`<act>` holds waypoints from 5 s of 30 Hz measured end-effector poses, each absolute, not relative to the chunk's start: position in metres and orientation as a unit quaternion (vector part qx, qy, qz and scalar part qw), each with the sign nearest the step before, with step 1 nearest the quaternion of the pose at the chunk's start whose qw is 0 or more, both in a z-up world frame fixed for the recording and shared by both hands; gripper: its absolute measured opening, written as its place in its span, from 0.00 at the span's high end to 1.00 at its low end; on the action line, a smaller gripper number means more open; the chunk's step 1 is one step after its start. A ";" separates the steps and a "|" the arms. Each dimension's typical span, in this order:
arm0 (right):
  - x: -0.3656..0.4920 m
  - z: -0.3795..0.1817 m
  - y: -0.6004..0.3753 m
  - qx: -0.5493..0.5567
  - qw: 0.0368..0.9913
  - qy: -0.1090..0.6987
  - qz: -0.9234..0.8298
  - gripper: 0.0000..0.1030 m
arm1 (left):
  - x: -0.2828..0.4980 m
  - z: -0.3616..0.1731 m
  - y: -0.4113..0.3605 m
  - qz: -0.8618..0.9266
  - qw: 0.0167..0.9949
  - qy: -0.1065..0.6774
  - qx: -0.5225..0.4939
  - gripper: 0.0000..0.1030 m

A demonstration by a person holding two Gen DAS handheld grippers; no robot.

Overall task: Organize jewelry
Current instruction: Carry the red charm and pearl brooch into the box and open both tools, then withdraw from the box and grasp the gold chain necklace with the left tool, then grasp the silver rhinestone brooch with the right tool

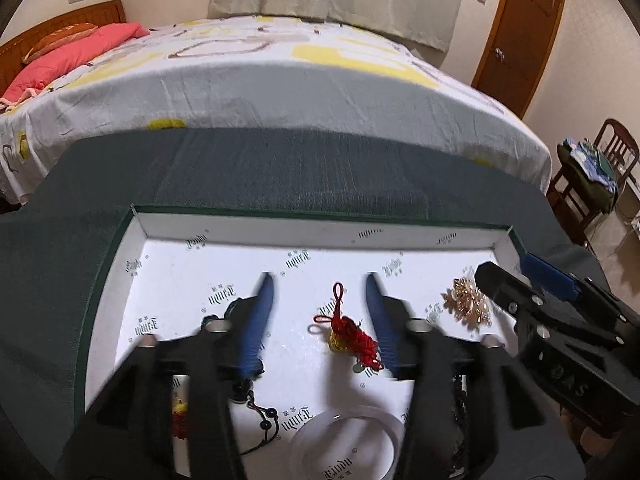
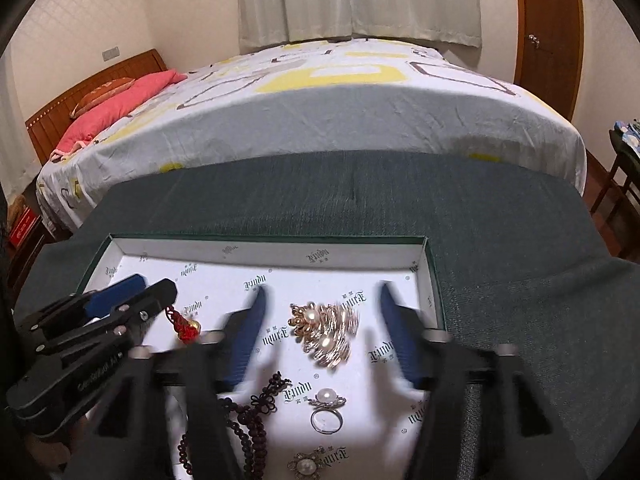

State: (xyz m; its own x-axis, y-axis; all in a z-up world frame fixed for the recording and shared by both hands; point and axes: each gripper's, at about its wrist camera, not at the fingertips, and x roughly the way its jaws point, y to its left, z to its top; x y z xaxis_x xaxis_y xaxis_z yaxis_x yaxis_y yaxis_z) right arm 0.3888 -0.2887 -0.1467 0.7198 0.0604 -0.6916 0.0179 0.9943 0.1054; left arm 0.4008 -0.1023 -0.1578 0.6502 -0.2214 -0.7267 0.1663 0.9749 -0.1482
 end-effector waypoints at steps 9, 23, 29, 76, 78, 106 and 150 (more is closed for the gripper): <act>0.336 -0.123 -0.288 0.063 0.948 0.313 0.003 0.39 | 0.353 -0.121 -0.082 -0.101 0.940 0.325 -0.034 0.36; 0.219 -0.122 -0.271 0.056 0.954 0.293 0.016 0.39 | 0.238 -0.134 -0.044 -0.074 0.940 0.331 -0.026 0.35; 0.192 -0.141 -0.269 0.053 0.948 0.313 0.017 0.39 | 0.216 -0.161 -0.041 -0.074 0.929 0.362 -0.026 0.37; 0.192 -0.164 -0.221 0.053 0.936 0.341 0.067 0.39 | 0.205 -0.164 -0.015 -0.073 0.924 0.374 -0.028 0.93; 0.195 -0.166 -0.214 0.052 0.935 0.343 0.071 0.39 | 0.203 -0.162 -0.011 -0.068 0.925 0.373 -0.030 0.93; 0.228 -0.191 -0.211 0.058 0.906 0.417 0.040 0.39 | 0.198 -0.157 0.011 -0.050 0.926 0.370 -0.050 0.93; 0.209 -0.175 -0.223 0.044 0.925 0.373 0.055 0.79 | 0.194 -0.155 0.006 -0.055 0.928 0.364 -0.055 0.93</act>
